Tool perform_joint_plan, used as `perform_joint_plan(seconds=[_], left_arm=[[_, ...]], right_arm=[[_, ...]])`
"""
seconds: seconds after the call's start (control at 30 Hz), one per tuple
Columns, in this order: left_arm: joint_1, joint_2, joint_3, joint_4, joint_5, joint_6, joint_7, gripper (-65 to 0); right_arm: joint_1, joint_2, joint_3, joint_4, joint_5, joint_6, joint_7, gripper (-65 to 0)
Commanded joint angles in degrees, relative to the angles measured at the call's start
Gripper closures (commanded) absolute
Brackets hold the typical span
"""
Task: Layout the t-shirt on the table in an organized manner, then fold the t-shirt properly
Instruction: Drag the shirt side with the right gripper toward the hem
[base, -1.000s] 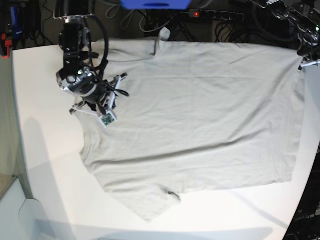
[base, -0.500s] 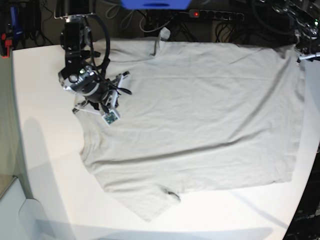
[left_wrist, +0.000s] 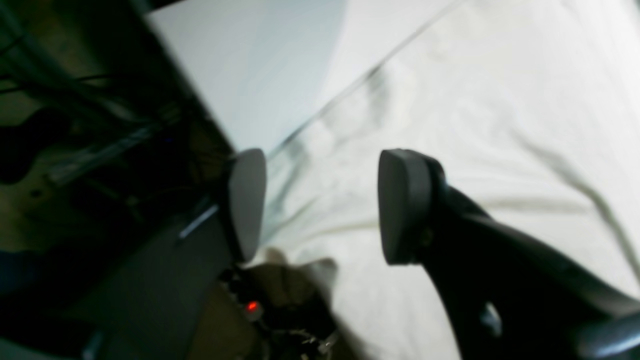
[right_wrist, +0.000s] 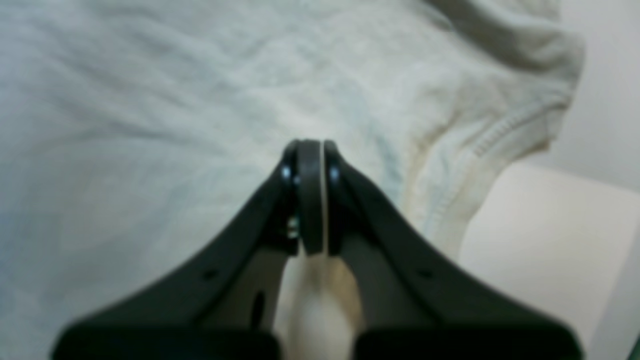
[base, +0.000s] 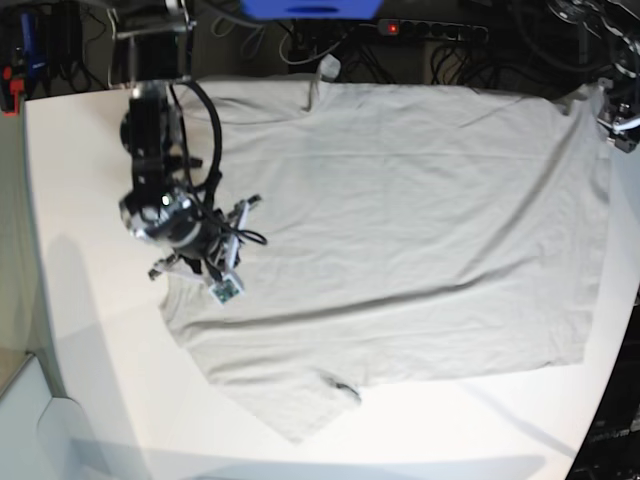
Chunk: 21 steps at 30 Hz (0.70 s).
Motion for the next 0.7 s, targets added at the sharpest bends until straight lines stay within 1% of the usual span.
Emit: perform_joint_plan(seconds=[0.0, 0.27, 0.47, 0.57, 0.67], left_arm=[[-1.71, -0.71, -0.01, 0.67, -0.31, 0.09, -0.92, -33.9], [-8.39, -0.27, 0.17, -5.22, 8.56, 0.09, -1.01, -33.9], [-10.77, -0.62, 0.17, -12.34, 13.49, 0.09, -1.28, -33.8], [-12.0, -0.71, 0.17, -13.49, 14.45, 0.09, -1.36, -33.8], [-12.96, -0.71, 0.43, -14.37, 16.04, 0.0, -1.36, -33.8]], right_arm=[[3.25, 0.09, 0.11, -1.48, 0.34, 0.79, 1.26, 0.0], [18.81, -0.09, 0.11, -18.45, 0.34, 0.79, 2.05, 0.0], [25.93, 0.09, 0.46, -33.92, 0.16, 0.61, 9.09, 0.0], [27.16, 1.14, 0.55, -39.98, 0.16, 0.44, 13.04, 0.0], [27.16, 2.11, 0.55, -42.62, 0.16, 0.35, 16.65, 0.0]])
